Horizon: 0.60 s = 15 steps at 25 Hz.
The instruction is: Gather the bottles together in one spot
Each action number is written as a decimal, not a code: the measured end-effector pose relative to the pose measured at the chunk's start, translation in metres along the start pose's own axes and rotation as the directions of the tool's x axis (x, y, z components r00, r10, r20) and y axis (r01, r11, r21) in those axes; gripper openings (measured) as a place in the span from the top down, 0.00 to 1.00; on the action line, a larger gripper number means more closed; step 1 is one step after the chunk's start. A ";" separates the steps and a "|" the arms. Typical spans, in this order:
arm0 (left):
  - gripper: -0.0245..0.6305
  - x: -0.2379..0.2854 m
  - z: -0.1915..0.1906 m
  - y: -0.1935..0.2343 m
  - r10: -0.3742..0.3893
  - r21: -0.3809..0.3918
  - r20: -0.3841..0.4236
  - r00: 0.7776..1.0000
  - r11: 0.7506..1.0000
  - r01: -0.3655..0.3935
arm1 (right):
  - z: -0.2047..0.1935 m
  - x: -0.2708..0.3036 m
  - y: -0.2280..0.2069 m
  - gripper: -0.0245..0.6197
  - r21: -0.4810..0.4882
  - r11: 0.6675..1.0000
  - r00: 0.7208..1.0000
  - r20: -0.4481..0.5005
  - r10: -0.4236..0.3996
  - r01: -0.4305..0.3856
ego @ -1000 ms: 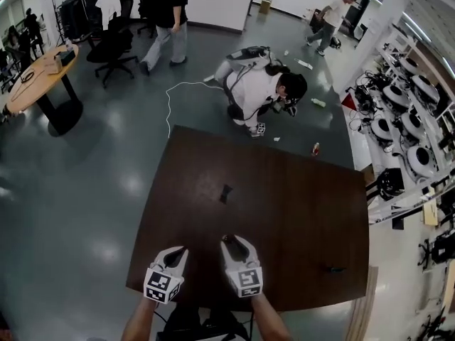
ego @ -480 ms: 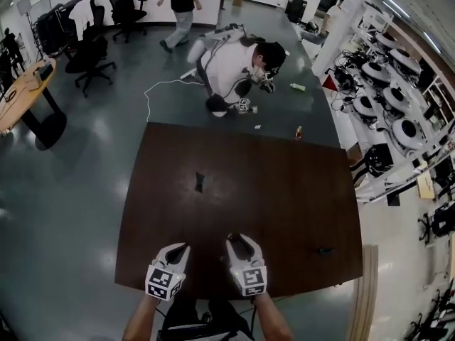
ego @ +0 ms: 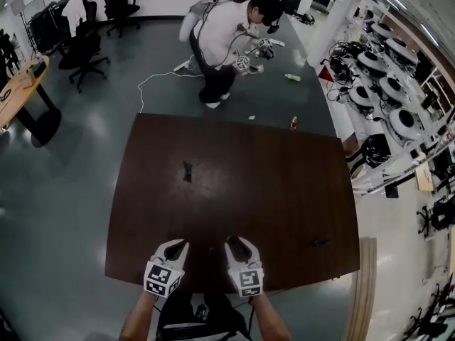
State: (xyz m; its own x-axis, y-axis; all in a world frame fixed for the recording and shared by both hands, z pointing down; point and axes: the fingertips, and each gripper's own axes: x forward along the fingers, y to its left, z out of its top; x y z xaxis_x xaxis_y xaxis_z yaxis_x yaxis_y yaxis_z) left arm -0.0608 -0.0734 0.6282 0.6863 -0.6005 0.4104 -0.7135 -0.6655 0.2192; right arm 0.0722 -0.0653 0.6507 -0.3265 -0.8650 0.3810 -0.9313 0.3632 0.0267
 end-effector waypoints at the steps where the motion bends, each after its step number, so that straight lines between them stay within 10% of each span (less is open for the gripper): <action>1: 0.96 0.001 -0.003 -0.002 0.001 -0.001 -0.001 1.000 1.000 -0.001 | -0.007 -0.002 0.002 0.76 0.001 1.000 1.000 -0.009 0.006 -0.006; 15: 0.96 0.003 -0.036 -0.007 0.027 0.004 -0.022 0.999 1.000 -0.027 | -0.069 -0.004 0.018 0.76 0.015 0.998 0.995 -0.076 0.059 -0.058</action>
State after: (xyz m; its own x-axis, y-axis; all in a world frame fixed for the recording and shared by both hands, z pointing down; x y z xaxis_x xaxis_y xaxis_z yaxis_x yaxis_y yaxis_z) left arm -0.0588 -0.0550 0.6601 0.6635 -0.6081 0.4359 -0.7311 -0.6507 0.2050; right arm 0.0681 -0.0317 0.7132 -0.3677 -0.8134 0.4508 -0.9131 0.4076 -0.0093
